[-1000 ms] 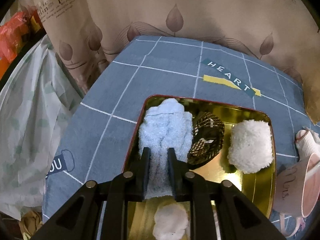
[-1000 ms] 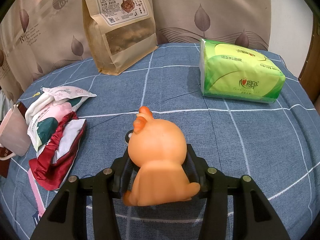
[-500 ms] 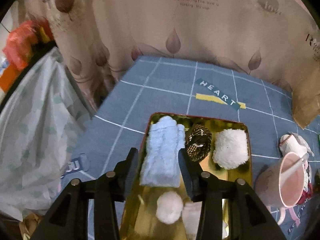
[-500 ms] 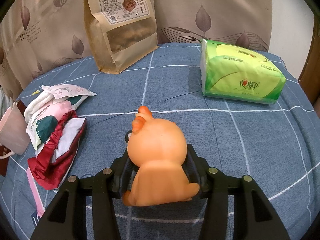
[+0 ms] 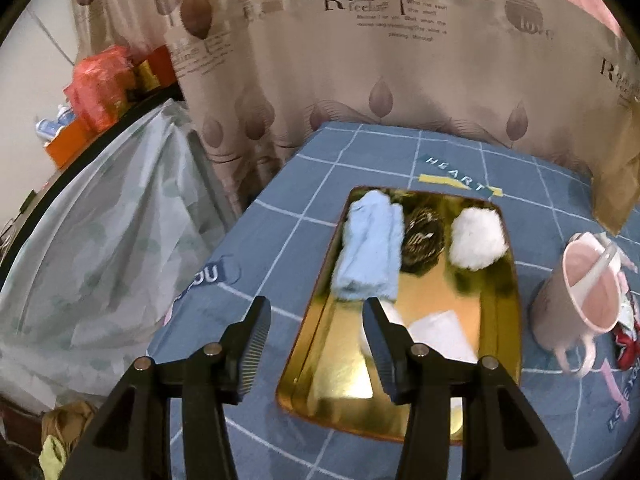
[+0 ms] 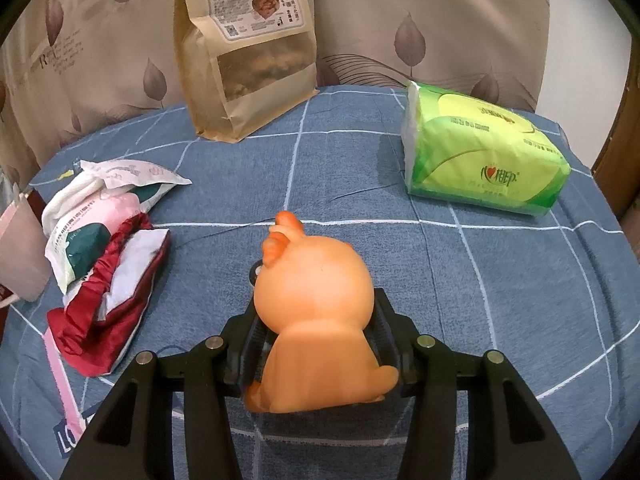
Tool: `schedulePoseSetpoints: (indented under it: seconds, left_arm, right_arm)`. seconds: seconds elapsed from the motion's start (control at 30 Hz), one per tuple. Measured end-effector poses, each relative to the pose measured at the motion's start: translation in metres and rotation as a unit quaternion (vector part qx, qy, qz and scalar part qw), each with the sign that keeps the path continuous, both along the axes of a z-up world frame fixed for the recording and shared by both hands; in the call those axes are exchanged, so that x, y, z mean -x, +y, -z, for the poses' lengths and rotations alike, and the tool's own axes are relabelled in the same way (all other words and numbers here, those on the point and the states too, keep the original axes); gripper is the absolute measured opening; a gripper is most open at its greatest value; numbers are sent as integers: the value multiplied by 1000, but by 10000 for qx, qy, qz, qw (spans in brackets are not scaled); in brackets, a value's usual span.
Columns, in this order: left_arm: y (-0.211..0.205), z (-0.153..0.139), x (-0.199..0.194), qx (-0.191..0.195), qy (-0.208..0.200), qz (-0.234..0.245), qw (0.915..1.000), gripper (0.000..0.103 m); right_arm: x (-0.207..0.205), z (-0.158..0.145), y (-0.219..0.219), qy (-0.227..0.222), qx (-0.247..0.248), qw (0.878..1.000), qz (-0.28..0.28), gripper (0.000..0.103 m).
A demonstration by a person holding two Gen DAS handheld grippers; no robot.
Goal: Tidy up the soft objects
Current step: 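Carry the orange plush toy with the right gripper toward the tray, then lower the orange plush toy into the tray and open the right gripper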
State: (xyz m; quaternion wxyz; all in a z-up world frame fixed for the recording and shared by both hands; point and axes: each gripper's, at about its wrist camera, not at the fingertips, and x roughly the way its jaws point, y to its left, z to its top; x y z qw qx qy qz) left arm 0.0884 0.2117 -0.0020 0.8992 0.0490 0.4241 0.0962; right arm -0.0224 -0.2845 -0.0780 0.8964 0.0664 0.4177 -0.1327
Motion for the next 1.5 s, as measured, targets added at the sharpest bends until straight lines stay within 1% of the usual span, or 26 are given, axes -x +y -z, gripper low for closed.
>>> schedulePoseSetpoints:
  seconds: [0.1, 0.27, 0.37, 0.43, 0.53, 0.63, 0.87, 1.03, 1.17, 1.23, 1.37, 1.5]
  left_arm:
    - [5, 4, 9, 6, -40, -81, 10000, 49]
    - [12, 10, 19, -113, -117, -256, 9995, 49]
    - [18, 11, 21, 18, -139, -285, 9995, 49]
    - [20, 13, 21, -1, -185, -335, 9993, 49]
    - [24, 16, 20, 160, -150, -330, 9992, 49]
    - [27, 18, 20, 212, -173, -384, 9989, 49]
    - [34, 19, 20, 361, -247, -508, 9978, 49]
    - [43, 17, 21, 489, -332, -635, 9962, 49]
    - [47, 17, 21, 555, -333, -706, 9954, 49]
    - [49, 17, 21, 569, -340, -746, 9950, 49]
    - [55, 16, 22, 650, -390, -842, 9936, 49]
    - [60, 17, 23, 752, -387, -912, 9922, 49]
  right_arm:
    - [-2, 0, 3, 37, 92, 10000, -5, 47]
    - [-5, 0, 9, 87, 250, 9996, -10, 45]
    - [-6, -1, 11, 109, 313, 9995, -4, 44]
    - [-7, -2, 13, 136, 334, 9993, 3, 43]
    - [-9, -4, 15, 175, 359, 9992, 40, 43]
    - [-11, -8, 19, 163, 388, 9991, 48, 42]
    - [-19, -33, 42, -64, 340, 9992, -187, 42]
    - [-31, -58, 80, -276, 211, 9973, -653, 42]
    - [-43, -77, 125, -461, 48, 9919, -1182, 42]
    - [-50, -87, 151, -549, 10, 9875, -1480, 42]
    - [-62, -104, 211, -662, -183, 9741, -2155, 42]
    - [-78, -106, 269, -654, -250, 9592, -2738, 42]
